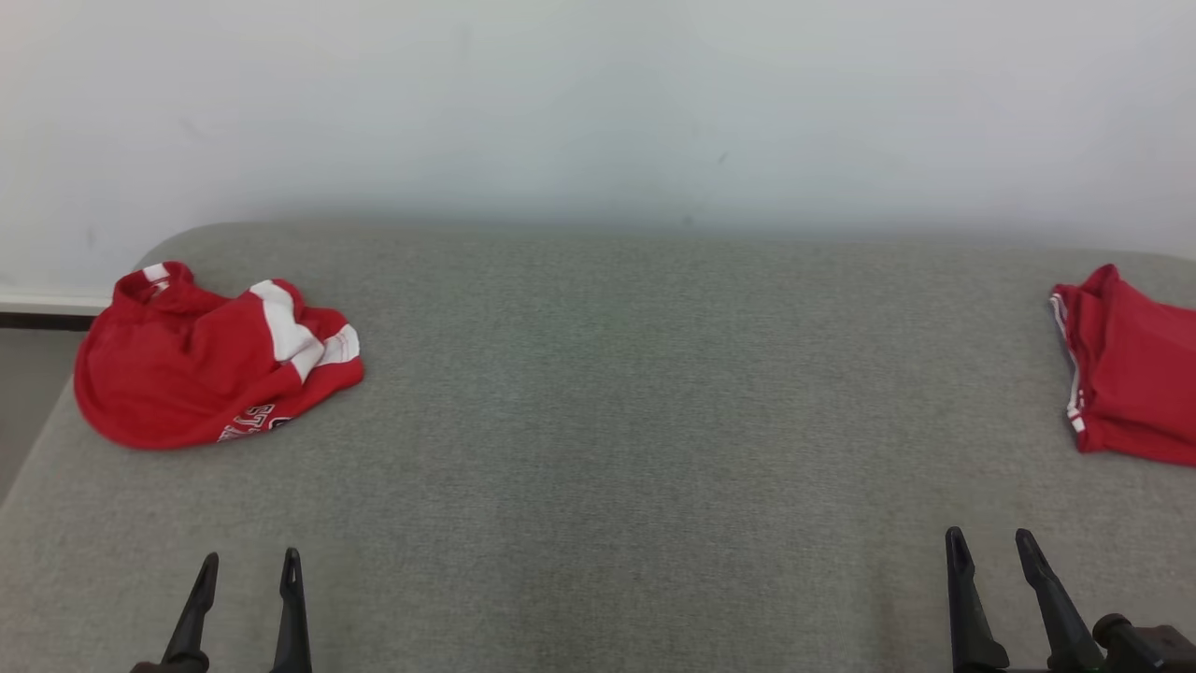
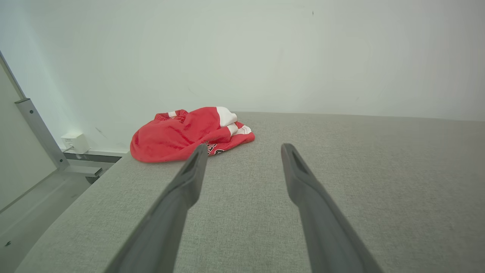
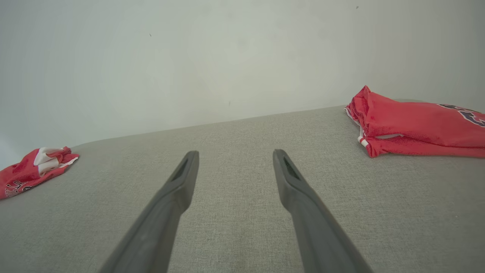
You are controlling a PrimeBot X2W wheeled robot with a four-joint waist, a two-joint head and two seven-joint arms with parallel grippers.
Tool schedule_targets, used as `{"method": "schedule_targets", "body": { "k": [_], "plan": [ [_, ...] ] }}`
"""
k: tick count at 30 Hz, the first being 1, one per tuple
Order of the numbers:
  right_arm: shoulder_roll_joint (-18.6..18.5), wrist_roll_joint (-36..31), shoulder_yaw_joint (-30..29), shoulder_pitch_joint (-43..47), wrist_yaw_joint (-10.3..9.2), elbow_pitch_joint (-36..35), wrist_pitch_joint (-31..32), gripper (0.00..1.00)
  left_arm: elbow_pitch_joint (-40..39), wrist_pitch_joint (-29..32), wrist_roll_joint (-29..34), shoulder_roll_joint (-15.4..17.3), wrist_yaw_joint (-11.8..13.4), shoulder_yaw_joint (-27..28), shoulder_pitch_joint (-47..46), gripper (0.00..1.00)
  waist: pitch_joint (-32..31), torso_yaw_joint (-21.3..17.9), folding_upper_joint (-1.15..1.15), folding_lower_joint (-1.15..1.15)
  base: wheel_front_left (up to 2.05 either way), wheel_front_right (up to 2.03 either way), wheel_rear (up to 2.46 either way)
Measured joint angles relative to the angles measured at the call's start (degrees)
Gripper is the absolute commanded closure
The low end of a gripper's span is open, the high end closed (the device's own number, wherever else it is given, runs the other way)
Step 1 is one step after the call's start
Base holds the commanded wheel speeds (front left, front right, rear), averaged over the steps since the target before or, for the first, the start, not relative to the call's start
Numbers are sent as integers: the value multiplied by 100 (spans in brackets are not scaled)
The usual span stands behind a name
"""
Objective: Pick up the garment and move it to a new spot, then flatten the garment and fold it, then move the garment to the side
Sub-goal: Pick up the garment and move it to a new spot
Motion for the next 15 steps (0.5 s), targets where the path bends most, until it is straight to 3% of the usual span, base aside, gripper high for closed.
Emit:
{"method": "schedule_targets", "body": {
  "k": [15],
  "plan": [
    [100, 32, 107, -16, 0, 89, -67, 0, 256, 9, -90, 80, -1, -3, -324, 0, 105, 1101, 0, 0, 0, 0, 0]
  ]
}}
